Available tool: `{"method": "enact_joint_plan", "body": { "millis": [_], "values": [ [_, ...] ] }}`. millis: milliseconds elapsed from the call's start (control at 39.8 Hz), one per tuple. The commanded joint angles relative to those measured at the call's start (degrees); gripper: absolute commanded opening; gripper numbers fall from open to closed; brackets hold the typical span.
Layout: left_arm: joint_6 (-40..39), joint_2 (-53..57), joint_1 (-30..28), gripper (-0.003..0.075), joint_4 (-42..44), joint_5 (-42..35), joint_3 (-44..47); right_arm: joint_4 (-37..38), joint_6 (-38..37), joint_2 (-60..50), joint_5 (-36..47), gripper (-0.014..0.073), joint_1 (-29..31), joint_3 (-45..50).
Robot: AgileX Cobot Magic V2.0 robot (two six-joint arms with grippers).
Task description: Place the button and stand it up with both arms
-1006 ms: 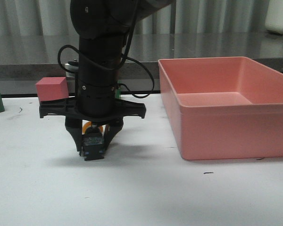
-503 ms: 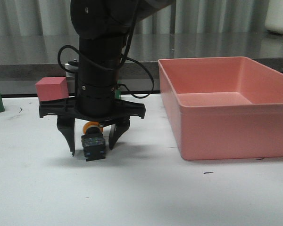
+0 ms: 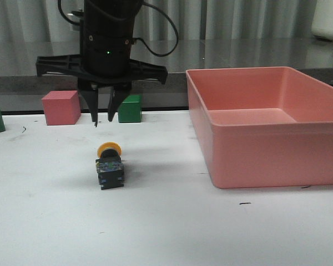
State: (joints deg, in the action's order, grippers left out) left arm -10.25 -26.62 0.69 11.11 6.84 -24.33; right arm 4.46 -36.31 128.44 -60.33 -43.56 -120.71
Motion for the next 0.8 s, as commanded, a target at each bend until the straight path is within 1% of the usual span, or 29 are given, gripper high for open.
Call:
{"method": "enact_joint_plan", "body": {
  "millis": [0, 176, 327, 528, 578, 704, 780],
  "values": [
    [-0.10, -0.59, 0.48, 0.0678, -0.39, -4.80, -1.97, 1.49, 0.54, -4.41, -1.17, 0.0031, 0.41, -4.21],
    [-0.10, -0.59, 0.48, 0.0678, -0.39, -4.80, -1.97, 1.49, 4.03, -4.41, -7.99, -0.0073, 0.41, -8.34],
    [-0.10, -0.59, 0.48, 0.0678, -0.39, -4.80, -1.97, 1.49, 9.60, -4.41, -16.74, -0.0069, 0.60, -13.15],
    [-0.10, -0.59, 0.48, 0.0678, -0.39, -4.86, -1.97, 0.00, 15.67, -7.31, -16.71, -0.0069, 1.09, -14.18],
    [-0.10, -0.59, 0.48, 0.0678, -0.39, -4.86, -1.97, -0.97, 18.56, -8.34, -16.76, -0.0069, 1.50, -13.70],
    [-0.10, -0.59, 0.48, 0.0678, -0.39, -4.86, -1.97, -6.39, 23.16, -13.38, -16.78, -0.0069, 4.39, -8.66],
    [-0.10, -0.59, 0.48, 0.0678, -0.39, -4.86, -1.97, -7.43, 24.87, -17.09, -16.78, -0.0069, 6.82, -4.09]
  ]
}}
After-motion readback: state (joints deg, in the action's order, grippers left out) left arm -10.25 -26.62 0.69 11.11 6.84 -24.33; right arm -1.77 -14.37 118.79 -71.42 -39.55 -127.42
